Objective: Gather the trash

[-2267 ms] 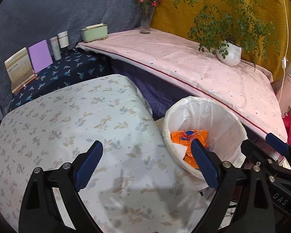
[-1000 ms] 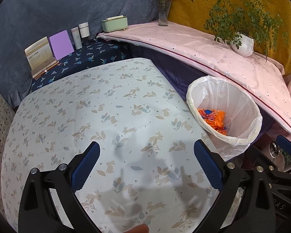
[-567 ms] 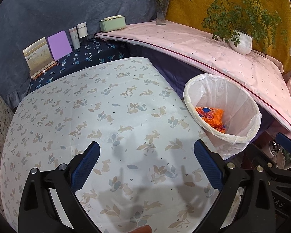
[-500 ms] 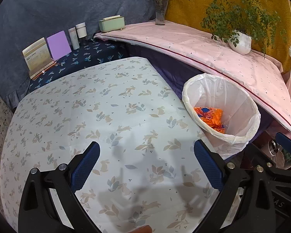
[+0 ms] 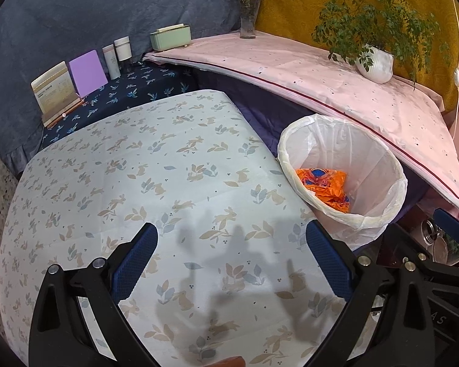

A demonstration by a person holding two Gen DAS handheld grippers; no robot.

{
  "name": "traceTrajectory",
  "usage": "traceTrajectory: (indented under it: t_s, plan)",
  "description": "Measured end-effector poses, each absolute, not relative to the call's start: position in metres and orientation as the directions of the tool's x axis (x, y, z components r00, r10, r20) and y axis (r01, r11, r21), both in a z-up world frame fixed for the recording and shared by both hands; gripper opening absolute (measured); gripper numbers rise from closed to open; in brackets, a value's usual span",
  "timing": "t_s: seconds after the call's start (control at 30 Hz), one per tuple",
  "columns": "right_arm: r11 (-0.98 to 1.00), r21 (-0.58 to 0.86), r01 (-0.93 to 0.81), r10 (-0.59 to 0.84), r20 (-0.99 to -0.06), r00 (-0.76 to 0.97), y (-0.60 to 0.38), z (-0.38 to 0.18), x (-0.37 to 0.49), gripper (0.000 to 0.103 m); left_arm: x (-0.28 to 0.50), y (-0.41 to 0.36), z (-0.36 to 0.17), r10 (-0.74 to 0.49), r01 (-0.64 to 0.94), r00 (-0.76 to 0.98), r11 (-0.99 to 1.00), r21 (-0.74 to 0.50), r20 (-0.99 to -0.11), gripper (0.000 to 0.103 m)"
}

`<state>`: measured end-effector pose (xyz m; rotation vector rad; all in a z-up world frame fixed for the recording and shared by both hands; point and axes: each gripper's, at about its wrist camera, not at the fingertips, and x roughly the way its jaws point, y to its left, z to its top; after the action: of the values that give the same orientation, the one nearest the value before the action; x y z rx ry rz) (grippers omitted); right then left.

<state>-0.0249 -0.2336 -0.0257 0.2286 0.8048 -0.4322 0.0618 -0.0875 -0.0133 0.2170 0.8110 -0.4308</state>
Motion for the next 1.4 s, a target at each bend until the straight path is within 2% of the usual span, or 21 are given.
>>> traceTrajectory:
  t_s: [1.4]
  plan:
    - [0.885, 0.028, 0.464, -0.295, -0.737, 0.608, -0.2392, -0.0312, -0.0262, 0.09, 0.0646, -0.09, -0.0156, -0.282, 0.44, 0.603, 0.898, 0.017, -0.746, 0.093]
